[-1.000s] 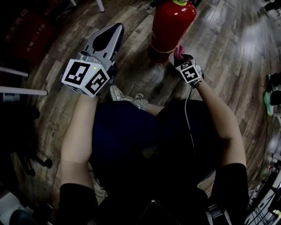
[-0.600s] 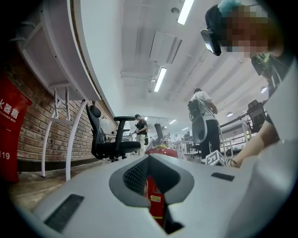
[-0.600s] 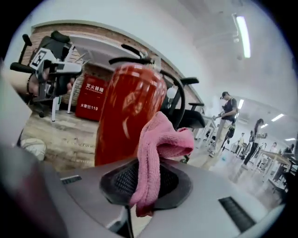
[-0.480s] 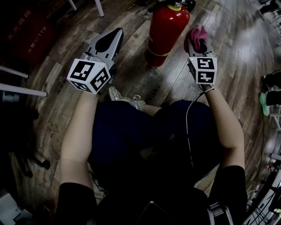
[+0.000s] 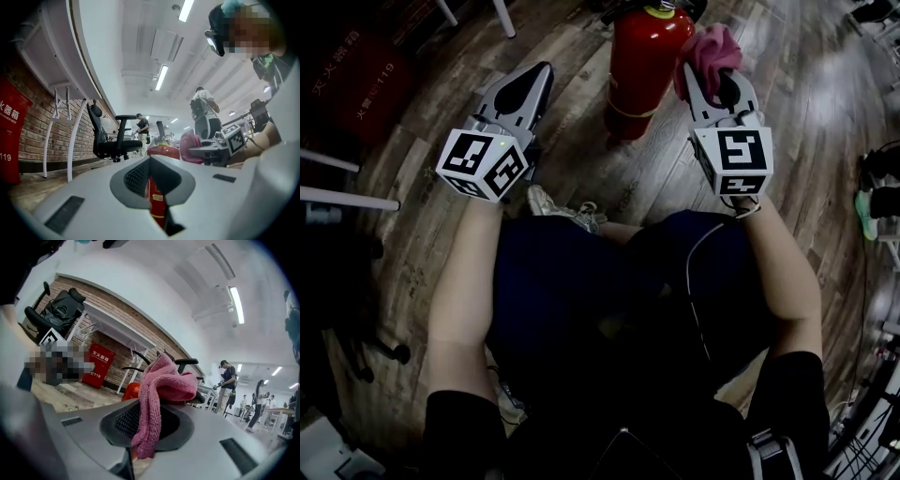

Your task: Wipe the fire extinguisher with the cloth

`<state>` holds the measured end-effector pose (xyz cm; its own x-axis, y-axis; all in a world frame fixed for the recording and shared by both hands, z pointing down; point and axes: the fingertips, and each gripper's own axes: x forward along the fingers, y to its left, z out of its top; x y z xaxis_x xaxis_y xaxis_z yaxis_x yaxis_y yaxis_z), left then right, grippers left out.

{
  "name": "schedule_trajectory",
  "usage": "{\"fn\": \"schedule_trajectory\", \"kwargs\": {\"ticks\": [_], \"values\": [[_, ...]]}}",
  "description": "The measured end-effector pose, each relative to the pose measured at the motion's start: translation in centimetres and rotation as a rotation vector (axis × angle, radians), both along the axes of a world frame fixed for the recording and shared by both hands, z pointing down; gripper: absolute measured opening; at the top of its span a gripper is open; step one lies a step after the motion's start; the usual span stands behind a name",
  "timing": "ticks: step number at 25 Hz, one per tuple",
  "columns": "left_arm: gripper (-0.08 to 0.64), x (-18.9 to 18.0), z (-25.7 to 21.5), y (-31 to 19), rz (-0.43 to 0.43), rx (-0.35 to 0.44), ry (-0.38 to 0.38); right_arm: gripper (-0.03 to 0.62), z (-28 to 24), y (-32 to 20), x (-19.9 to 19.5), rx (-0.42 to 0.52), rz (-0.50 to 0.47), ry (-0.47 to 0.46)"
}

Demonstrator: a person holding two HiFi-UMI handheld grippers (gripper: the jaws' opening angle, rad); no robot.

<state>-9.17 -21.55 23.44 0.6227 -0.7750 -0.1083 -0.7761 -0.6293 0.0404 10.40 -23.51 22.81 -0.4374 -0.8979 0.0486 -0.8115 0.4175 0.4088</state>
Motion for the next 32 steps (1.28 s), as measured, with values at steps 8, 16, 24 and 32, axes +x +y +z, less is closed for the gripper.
{"fn": "schedule_trajectory", "kwargs": {"ticks": [8,16,24,32], "values": [[0.014,0.4,0.0,0.0,0.009,0.000,-0.003,0.071,1.8,0.0,-2.0,-0.036,-0.076,0.036],[0.014,0.3,0.0,0.2,0.009,0.001,0.000,0.071,3.6,-0.3,-2.2,-0.090,-0.086,0.037],[0.014,0.3,-0.2,0.2,0.010,0.002,0.002,0.071,5.1,-0.5,-2.5,-0.128,-0.093,0.039],[0.014,0.3,-0.2,0.1,0.010,0.001,0.004,0.071,6.6,-0.6,-2.6,-0.163,-0.099,0.038]]}}
